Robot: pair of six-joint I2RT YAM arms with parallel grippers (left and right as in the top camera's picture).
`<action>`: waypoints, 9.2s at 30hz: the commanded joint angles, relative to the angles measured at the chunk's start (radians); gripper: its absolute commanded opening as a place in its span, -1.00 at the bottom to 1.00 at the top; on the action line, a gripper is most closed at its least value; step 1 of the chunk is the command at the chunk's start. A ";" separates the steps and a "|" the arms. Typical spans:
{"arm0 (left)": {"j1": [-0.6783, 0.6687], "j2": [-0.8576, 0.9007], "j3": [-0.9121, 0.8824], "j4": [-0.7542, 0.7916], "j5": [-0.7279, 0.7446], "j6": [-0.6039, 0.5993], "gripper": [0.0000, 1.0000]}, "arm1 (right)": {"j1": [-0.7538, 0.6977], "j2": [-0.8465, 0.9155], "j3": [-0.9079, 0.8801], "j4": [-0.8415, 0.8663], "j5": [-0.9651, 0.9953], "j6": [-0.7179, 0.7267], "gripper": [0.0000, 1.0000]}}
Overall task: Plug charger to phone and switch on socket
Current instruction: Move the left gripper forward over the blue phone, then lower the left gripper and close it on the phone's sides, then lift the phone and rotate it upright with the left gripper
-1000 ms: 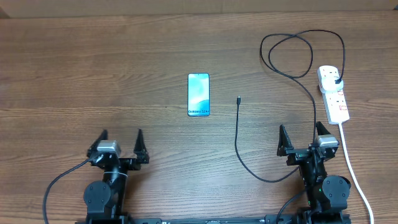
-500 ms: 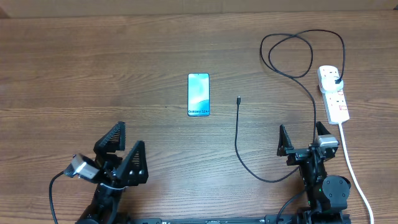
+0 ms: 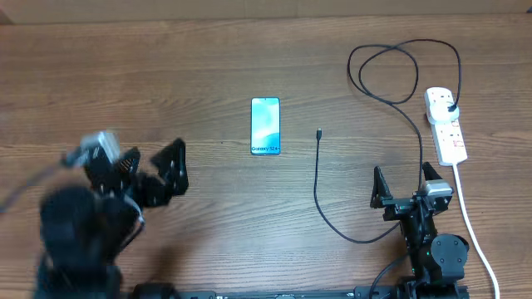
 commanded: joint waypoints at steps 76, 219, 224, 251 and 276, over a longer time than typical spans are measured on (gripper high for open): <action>-0.476 1.848 1.228 -0.561 -0.245 0.000 1.00 | 0.003 -0.008 -0.010 0.006 0.006 -0.005 1.00; -0.401 1.847 1.235 -0.692 -0.077 0.070 0.41 | 0.003 -0.008 -0.010 0.006 0.006 -0.005 1.00; -0.377 1.847 1.235 -0.743 0.057 0.121 0.44 | 0.003 -0.008 -0.010 0.006 0.006 -0.005 1.00; -0.162 1.847 1.235 -0.959 0.976 0.388 0.33 | 0.003 -0.008 -0.010 0.006 0.006 -0.005 1.00; -0.101 1.847 1.235 -0.960 1.323 0.276 0.33 | 0.003 -0.008 -0.010 0.006 0.006 -0.005 1.00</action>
